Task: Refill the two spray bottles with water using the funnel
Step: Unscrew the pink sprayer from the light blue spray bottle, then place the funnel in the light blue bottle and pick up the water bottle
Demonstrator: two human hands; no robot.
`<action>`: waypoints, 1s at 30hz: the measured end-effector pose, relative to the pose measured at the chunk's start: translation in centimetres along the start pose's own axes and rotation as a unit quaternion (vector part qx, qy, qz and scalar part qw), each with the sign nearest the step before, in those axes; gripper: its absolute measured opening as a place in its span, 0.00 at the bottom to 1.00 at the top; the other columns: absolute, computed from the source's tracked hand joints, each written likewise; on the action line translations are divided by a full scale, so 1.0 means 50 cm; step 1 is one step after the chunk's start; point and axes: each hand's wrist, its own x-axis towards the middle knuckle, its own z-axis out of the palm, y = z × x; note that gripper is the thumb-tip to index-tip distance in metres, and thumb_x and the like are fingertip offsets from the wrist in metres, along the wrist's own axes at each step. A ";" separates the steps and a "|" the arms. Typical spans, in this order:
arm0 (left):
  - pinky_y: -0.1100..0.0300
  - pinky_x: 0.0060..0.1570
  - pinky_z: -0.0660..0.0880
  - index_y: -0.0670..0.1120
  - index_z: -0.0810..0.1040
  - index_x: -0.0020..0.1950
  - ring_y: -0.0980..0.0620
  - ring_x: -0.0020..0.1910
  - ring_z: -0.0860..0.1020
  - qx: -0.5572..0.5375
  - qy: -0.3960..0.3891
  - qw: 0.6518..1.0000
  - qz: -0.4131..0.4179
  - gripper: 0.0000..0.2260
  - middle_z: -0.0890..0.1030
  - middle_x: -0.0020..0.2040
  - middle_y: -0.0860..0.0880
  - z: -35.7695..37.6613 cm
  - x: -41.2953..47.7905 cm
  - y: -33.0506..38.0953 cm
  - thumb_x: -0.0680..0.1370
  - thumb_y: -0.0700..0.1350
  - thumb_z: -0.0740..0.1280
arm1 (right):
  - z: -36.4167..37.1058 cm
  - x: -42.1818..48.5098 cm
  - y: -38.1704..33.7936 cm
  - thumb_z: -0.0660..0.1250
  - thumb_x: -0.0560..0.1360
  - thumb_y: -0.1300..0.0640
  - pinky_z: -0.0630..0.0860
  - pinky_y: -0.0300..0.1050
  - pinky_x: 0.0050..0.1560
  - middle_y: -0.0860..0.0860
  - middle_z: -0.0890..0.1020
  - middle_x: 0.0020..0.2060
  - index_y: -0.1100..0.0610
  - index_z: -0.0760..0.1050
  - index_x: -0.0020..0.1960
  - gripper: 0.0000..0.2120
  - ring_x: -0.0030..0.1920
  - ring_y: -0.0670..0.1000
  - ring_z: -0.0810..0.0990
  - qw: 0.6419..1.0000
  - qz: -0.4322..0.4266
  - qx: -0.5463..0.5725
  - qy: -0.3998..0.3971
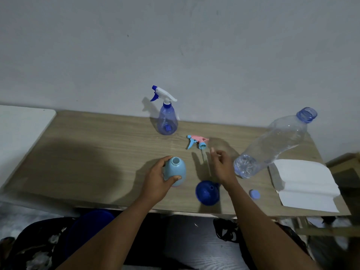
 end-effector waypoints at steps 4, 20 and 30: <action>0.45 0.57 0.79 0.65 0.74 0.61 0.58 0.59 0.78 0.010 0.002 1.000 0.002 0.29 0.79 0.57 0.65 -0.001 -0.001 -0.001 0.64 0.49 0.79 | -0.038 -0.110 0.096 0.72 0.66 0.31 0.74 0.38 0.54 0.47 0.79 0.57 0.50 0.71 0.67 0.36 0.59 0.48 0.79 0.997 -0.024 -0.006 -0.074; 0.66 0.54 0.73 0.51 0.75 0.64 0.62 0.56 0.76 0.052 -0.001 0.998 0.020 0.28 0.79 0.57 0.56 0.001 -0.007 0.019 0.67 0.40 0.80 | -0.002 -0.214 0.081 0.79 0.61 0.44 0.74 0.30 0.46 0.47 0.78 0.50 0.53 0.76 0.55 0.27 0.49 0.44 0.79 0.991 -0.126 -0.007 0.038; 0.64 0.53 0.76 0.50 0.77 0.62 0.59 0.54 0.80 0.027 0.007 1.000 0.014 0.26 0.82 0.56 0.53 0.004 -0.009 0.024 0.67 0.35 0.77 | 0.019 -0.209 -0.047 0.84 0.62 0.59 0.79 0.41 0.44 0.51 0.77 0.47 0.58 0.73 0.51 0.24 0.45 0.43 0.80 0.979 -0.137 0.152 0.012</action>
